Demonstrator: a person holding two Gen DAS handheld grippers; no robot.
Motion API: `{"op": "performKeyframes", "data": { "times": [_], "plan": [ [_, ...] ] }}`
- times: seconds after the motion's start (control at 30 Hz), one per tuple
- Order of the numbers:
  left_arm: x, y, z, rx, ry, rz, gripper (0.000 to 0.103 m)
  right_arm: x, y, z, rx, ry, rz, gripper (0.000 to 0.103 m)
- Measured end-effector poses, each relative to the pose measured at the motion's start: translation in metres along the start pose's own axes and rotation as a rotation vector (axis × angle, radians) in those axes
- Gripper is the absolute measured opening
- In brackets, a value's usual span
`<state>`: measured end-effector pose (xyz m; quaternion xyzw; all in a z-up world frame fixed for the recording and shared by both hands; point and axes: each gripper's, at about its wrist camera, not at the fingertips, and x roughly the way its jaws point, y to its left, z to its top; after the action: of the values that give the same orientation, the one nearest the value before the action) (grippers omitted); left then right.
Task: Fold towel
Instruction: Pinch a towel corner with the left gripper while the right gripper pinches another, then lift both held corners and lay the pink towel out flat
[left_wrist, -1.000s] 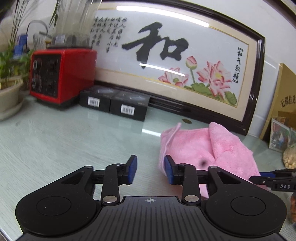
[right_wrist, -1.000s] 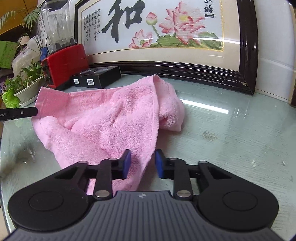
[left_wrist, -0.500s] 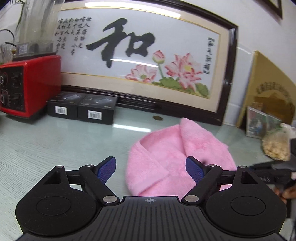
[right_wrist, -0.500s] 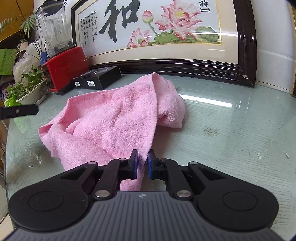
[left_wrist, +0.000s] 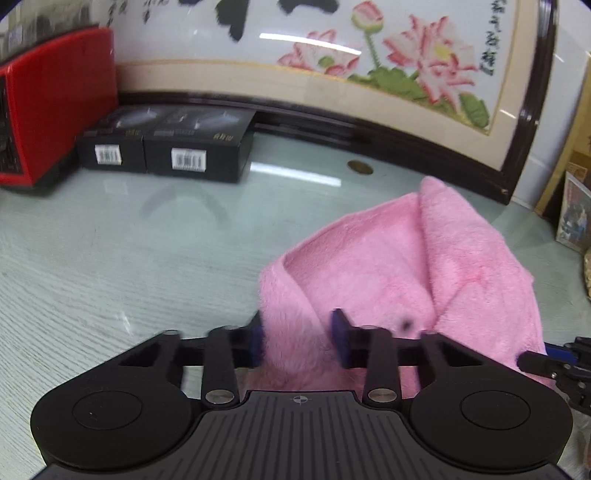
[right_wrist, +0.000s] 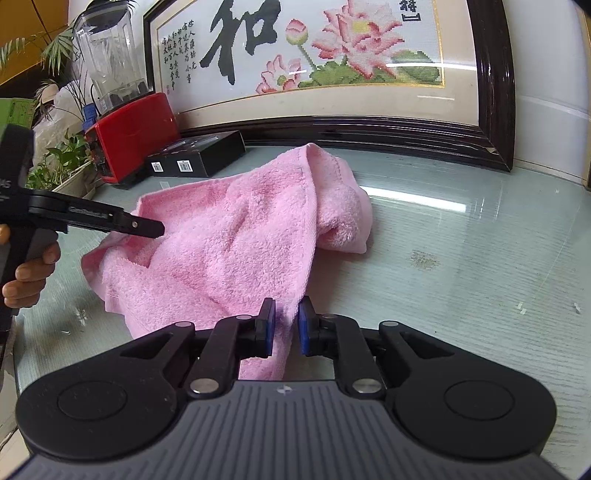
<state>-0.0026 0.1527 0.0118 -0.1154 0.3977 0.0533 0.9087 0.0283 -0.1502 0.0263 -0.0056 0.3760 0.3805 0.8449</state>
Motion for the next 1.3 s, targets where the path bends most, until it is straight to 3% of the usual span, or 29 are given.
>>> {"op": "performKeyframes", "data": {
  "times": [0.03, 0.07, 0.17, 0.23, 0.27, 0.3, 0.37, 0.4, 0.43, 0.6, 0.7, 0.83, 0.93, 1.0, 1.07, 1.2, 1.3],
  "plan": [
    [0.001, 0.003, 0.000, -0.004, 0.001, -0.003, 0.012, 0.000, 0.000, 0.000, 0.000, 0.000, 0.004, 0.021],
    [0.000, 0.005, 0.000, -0.014, 0.001, -0.020, 0.010, 0.000, 0.000, 0.000, 0.000, 0.000, 0.008, 0.022],
    [-0.006, 0.011, -0.002, -0.030, -0.020, -0.069, 0.008, 0.000, -0.002, 0.000, 0.017, -0.003, 0.044, 0.035],
    [-0.013, 0.012, -0.005, -0.035, -0.052, -0.108, 0.007, 0.001, -0.001, -0.001, 0.019, -0.009, 0.066, 0.050],
    [-0.018, 0.013, -0.006, -0.040, -0.067, -0.132, 0.007, 0.001, -0.001, -0.002, 0.015, -0.013, 0.073, 0.050],
    [-0.023, 0.013, -0.008, -0.045, -0.082, -0.156, 0.007, 0.001, 0.001, -0.002, 0.011, -0.018, 0.080, 0.047],
    [-0.030, 0.012, -0.012, -0.052, -0.105, -0.187, 0.007, 0.002, 0.004, -0.002, -0.010, -0.022, 0.035, 0.030],
    [-0.034, 0.011, -0.014, -0.055, -0.115, -0.197, 0.007, 0.002, 0.004, -0.002, -0.009, -0.022, 0.016, 0.014],
    [-0.037, 0.009, -0.016, -0.058, -0.122, -0.206, 0.007, 0.002, 0.002, -0.002, -0.004, -0.019, 0.005, 0.005],
    [-0.039, 0.003, -0.008, -0.105, -0.133, -0.214, 0.007, -0.009, 0.004, -0.001, 0.006, -0.071, 0.021, 0.004],
    [-0.038, -0.005, 0.018, -0.147, -0.141, -0.198, 0.007, -0.028, -0.013, 0.007, 0.127, -0.168, 0.037, 0.003],
    [-0.042, -0.020, 0.073, -0.205, -0.167, -0.174, 0.007, -0.051, -0.048, 0.040, 0.336, -0.273, -0.049, 0.003],
    [-0.045, -0.032, 0.114, -0.249, -0.190, -0.157, 0.007, -0.084, -0.055, 0.078, 0.386, -0.404, -0.115, 0.003],
    [-0.061, -0.042, 0.138, -0.280, -0.238, -0.161, 0.007, -0.115, -0.052, 0.094, 0.382, -0.513, -0.114, 0.003],
    [-0.081, -0.046, 0.148, -0.280, -0.300, -0.208, 0.008, -0.146, -0.050, 0.111, 0.376, -0.620, -0.113, 0.003],
    [-0.110, -0.050, 0.131, -0.223, -0.364, -0.270, 0.008, -0.186, -0.034, 0.102, 0.307, -0.704, -0.088, 0.003],
    [-0.122, -0.050, 0.089, -0.144, -0.345, -0.267, 0.009, -0.199, -0.022, 0.064, 0.287, -0.690, -0.083, 0.004]
  ]
}}
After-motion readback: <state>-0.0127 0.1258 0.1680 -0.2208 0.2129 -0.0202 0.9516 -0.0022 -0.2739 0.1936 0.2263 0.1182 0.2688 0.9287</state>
